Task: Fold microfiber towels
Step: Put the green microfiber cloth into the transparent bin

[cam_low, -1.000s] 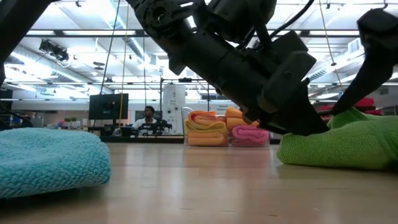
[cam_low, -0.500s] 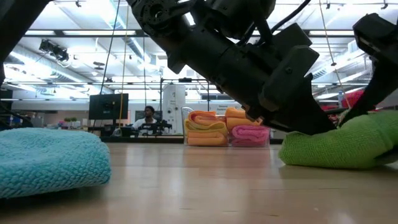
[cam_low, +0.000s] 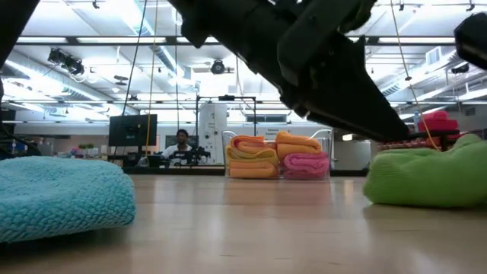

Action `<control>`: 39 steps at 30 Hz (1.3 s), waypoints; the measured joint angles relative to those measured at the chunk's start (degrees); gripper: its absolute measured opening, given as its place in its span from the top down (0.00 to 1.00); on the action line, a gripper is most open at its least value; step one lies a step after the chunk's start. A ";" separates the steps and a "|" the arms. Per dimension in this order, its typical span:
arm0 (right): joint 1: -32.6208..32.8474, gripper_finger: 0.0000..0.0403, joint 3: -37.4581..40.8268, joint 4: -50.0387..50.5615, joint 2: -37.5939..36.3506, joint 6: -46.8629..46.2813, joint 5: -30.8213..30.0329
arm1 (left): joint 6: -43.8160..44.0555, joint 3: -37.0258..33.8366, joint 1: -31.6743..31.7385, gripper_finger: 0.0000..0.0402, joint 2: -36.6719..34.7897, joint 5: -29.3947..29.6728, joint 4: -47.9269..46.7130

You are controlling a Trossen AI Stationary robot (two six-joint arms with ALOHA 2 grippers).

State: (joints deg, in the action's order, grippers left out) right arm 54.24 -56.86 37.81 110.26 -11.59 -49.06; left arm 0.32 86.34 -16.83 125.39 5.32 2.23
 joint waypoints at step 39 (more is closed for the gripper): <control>-39.06 0.89 -0.31 13.23 -33.54 15.69 -3.42 | -2.92 -19.02 -3.34 0.88 -16.16 10.08 1.14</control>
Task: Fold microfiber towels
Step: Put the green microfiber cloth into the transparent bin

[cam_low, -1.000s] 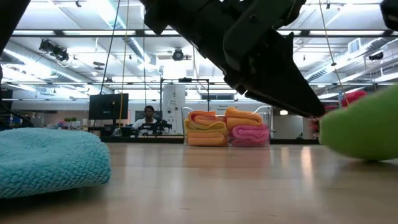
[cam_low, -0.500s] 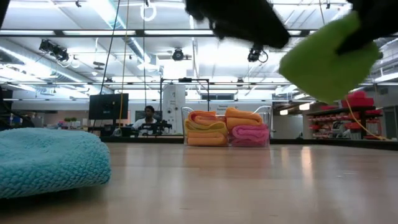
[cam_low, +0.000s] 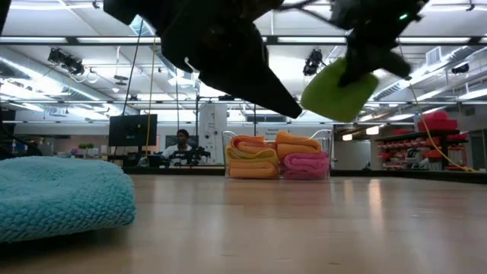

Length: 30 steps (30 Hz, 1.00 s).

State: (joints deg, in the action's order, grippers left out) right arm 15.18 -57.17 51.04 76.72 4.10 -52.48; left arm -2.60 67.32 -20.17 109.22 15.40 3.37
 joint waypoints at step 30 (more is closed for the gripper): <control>-33.29 0.89 -15.93 -17.65 22.23 31.56 4.56 | -10.11 -25.30 13.72 0.91 -33.66 -5.15 3.16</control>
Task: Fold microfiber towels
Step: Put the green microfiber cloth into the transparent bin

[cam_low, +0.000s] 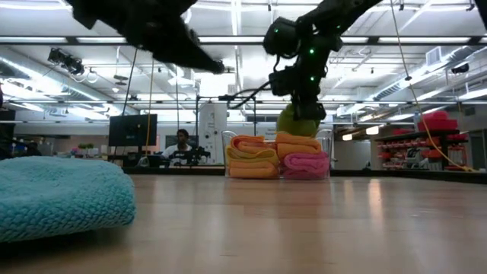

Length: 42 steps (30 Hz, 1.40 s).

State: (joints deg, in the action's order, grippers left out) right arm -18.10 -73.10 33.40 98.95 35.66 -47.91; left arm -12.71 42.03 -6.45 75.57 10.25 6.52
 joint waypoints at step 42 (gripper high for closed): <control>-4.02 0.55 -11.06 22.00 4.60 -11.79 41.49 | 16.60 -3.11 0.20 0.93 -8.24 -0.03 2.47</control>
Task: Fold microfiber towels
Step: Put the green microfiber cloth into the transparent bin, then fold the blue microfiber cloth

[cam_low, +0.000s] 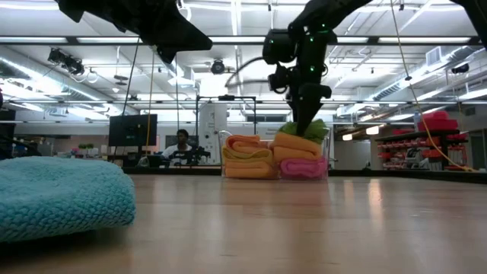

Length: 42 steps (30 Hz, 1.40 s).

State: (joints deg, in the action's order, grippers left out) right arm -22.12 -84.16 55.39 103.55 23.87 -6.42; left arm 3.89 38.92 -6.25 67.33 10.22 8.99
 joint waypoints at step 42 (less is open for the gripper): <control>2.84 0.54 -7.39 -1.29 -1.73 -7.48 14.10 | -4.52 0.04 -0.05 0.92 0.04 0.02 -4.58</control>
State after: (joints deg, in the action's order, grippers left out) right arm -19.29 -91.55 54.11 101.82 16.39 7.68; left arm -0.63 38.96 -6.30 67.37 10.24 4.41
